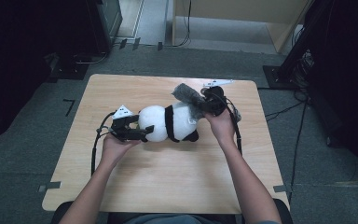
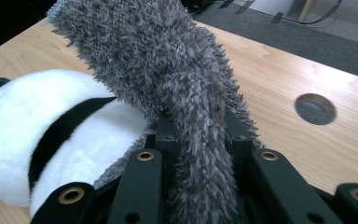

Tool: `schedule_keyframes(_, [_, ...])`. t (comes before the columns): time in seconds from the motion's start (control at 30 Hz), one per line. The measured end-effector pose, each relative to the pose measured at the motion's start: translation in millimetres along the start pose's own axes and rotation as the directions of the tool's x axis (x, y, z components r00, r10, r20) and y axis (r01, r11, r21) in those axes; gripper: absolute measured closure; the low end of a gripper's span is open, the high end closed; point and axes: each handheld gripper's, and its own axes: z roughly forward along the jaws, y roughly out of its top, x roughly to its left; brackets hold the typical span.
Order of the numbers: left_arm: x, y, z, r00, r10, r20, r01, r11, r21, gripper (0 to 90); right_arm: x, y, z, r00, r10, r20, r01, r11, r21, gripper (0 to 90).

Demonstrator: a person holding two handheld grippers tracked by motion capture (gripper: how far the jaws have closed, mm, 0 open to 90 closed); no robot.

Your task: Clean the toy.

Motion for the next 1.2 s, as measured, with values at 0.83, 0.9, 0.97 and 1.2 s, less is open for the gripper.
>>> schedule_keyframes(0.83, [5.0, -13.5, 9.1, 0.9997, -0.007, 0.022, 0.007, 1.0, -0.002, 34.1, 13.3, 16.1, 9.2, 0.9981, -0.034, -0.051, 0.035, 0.999, 0.019, 74.4])
schedule_keyframes(0.9, [3.9, -14.4, 9.6, 0.9996, 0.003, 0.028, -0.003, 1.0, 0.003, 36.0, 21.7, 23.9, 12.7, 0.9961, -0.06, -0.065, 0.061, 0.998, 0.017, 73.9])
schedule_keyframes(0.97, [3.3, -15.8, 8.8, 0.9997, 0.013, 0.021, -0.013, 0.9999, 0.007, 35.9, 28.6, 28.9, 15.4, 0.9947, -0.075, -0.07, 0.076, 0.997, 0.015, 73.8])
schedule_keyframes(1.2, [-1.1, -15.5, 8.3, 0.9998, 0.017, -0.006, -0.017, 0.9998, 0.009, 36.1, 50.5, 41.9, 33.7, 0.9878, -0.111, -0.11, 0.115, 0.993, 0.031, 72.9])
